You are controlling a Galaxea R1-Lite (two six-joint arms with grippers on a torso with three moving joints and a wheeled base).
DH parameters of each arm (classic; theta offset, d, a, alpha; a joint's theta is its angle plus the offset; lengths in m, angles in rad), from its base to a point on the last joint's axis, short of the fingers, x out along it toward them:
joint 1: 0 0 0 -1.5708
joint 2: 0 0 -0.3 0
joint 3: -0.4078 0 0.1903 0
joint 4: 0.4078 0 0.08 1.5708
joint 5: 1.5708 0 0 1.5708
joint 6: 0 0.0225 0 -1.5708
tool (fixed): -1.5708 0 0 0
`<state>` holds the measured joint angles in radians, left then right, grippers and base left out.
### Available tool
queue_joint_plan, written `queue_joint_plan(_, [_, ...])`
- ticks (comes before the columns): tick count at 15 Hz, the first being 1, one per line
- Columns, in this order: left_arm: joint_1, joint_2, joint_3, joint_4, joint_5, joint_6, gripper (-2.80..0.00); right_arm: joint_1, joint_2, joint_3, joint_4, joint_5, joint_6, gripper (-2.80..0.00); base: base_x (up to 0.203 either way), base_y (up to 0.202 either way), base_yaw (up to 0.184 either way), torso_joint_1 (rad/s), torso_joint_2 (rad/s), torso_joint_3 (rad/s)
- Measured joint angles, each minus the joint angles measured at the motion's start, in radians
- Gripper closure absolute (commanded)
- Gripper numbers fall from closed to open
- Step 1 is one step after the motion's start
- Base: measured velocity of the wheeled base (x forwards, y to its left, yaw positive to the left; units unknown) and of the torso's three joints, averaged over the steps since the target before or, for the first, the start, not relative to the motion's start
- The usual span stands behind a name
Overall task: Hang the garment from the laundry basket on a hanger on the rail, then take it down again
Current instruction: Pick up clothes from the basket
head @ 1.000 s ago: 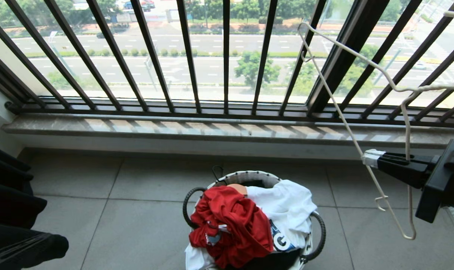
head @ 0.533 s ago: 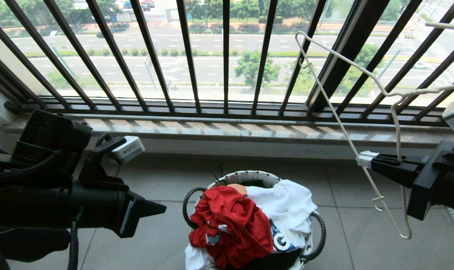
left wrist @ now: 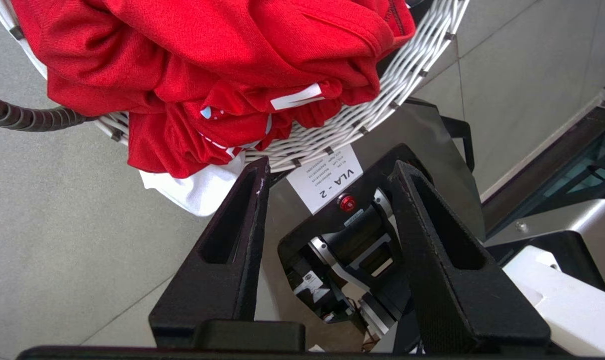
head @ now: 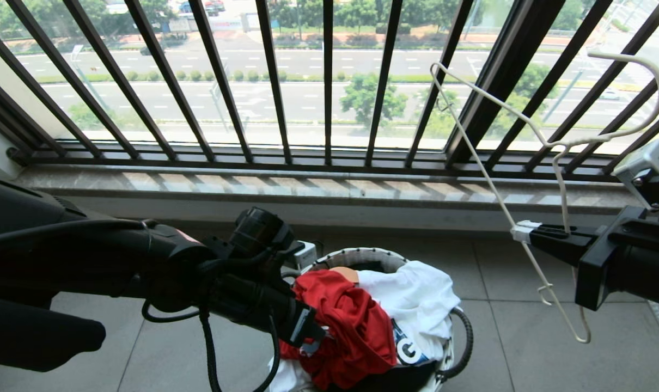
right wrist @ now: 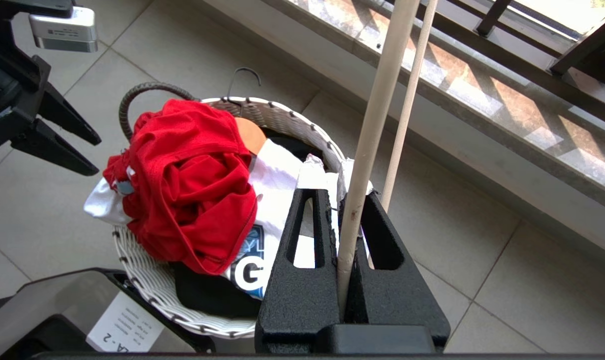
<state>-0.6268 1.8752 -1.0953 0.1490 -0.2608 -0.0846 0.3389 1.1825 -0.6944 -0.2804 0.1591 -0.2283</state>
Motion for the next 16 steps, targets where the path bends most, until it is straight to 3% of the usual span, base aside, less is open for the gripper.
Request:
queue_joint_plan(2, [-0.018, 0.081, -0.012, -0.094, 0.127, -0.044, -2.80, -0.005, 0.013, -0.004, -0.031, 0.000, 0.001, 0.00, 0.000, 0.000, 0.000, 0.000, 0.00, 0.000])
queue_joint_plan(4, [-0.033, 0.144, -0.017, -0.175, 0.186, -0.102, -2.80, -0.007, 0.024, -0.004, -0.065, 0.001, 0.002, 0.00, 0.000, 0.000, 0.000, 0.000, 0.00, 0.000])
queue_joint_plan(6, [-0.039, 0.177, -0.019, -0.214, 0.243, -0.115, -2.80, -0.008, 0.028, 0.000, -0.065, 0.001, 0.002, 0.00, 0.000, 0.000, 0.000, 0.000, 0.00, 0.000])
queue_joint_plan(11, [-0.059, 0.216, -0.014, -0.296, 0.270, -0.157, -2.80, -0.008, 0.032, -0.002, -0.064, 0.001, 0.002, 0.00, 0.000, 0.000, 0.000, 0.000, 0.00, 0.000])
queue_joint_plan(12, [-0.060, 0.221, -0.011, -0.296, 0.272, -0.155, 0.00, -0.008, 0.032, -0.002, -0.064, 0.001, 0.002, 0.00, 0.000, 0.000, 0.000, 0.000, 0.00, 0.000])
queue_joint_plan(16, [-0.062, 0.214, 0.007, -0.296, 0.281, -0.147, 0.00, -0.008, 0.033, -0.002, -0.064, 0.001, 0.001, 0.00, 0.000, 0.000, 0.000, 0.000, 0.00, 0.000])
